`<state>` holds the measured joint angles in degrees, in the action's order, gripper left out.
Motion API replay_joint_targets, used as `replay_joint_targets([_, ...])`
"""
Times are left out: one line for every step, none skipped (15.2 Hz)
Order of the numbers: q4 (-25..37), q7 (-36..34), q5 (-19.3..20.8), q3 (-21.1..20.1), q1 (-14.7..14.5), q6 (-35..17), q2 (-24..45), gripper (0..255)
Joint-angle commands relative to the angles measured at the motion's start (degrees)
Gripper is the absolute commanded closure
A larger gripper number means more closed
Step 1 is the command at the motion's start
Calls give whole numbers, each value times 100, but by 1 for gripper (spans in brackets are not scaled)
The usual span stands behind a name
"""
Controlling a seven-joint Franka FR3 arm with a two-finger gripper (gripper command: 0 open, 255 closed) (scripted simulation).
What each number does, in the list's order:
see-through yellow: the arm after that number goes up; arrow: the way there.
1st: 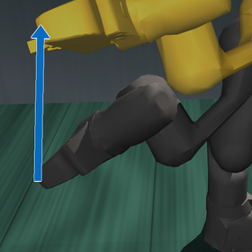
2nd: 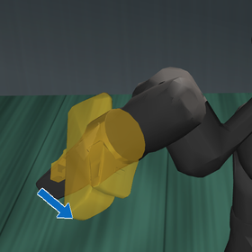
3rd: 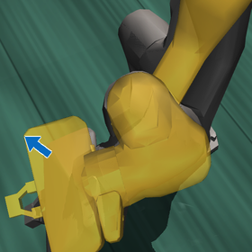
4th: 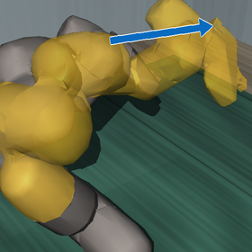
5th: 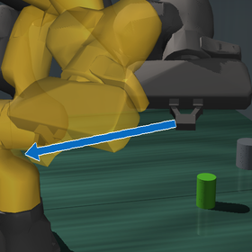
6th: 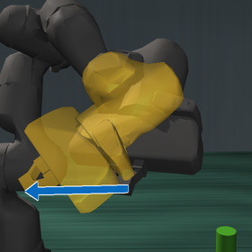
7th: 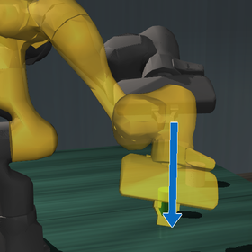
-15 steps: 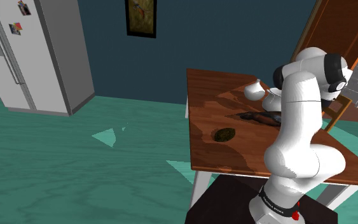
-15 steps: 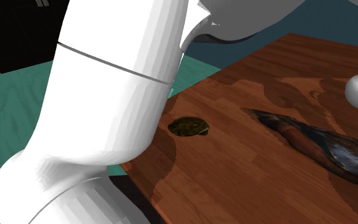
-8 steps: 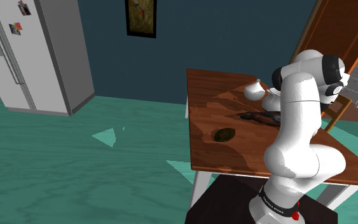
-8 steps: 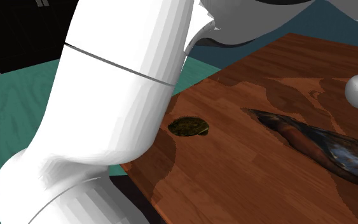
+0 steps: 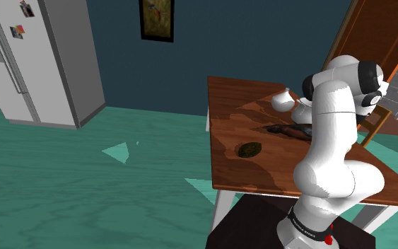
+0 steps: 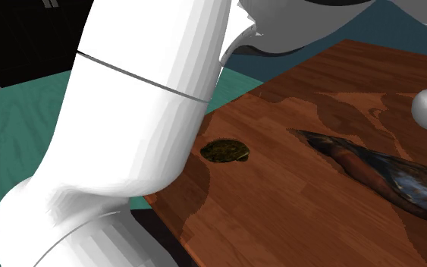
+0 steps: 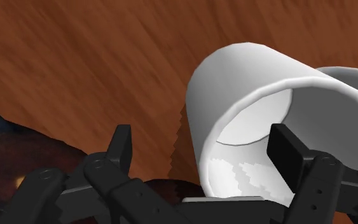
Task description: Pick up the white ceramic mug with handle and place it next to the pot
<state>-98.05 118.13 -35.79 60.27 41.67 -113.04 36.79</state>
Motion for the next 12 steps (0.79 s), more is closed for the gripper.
replay_joint_targets([0,0,0,0,0,0,0,0])
replay_joint_targets([82,-49,84,74,-30,135,-79,0])
replay_joint_targets([173,-97,165,142,-55,273,-153,0])
replay_joint_targets([274,-144,242,206,-73,415,-222,0])
replay_joint_targets([360,-180,299,252,-84,530,-274,0])
replay_joint_targets([360,-180,300,252,-83,530,-274,0])
replay_joint_targets([360,-180,299,252,-84,530,-274,0])
replay_joint_targets([359,-181,300,252,-84,530,-274,0])
replay_joint_targets([360,-180,300,252,-84,530,-274,0])
replay_joint_targets([360,-180,299,252,-84,530,-274,0])
replay_joint_targets([360,-180,299,252,-84,530,-274,0])
replay_joint_targets([360,-180,299,252,-84,530,-274,0])
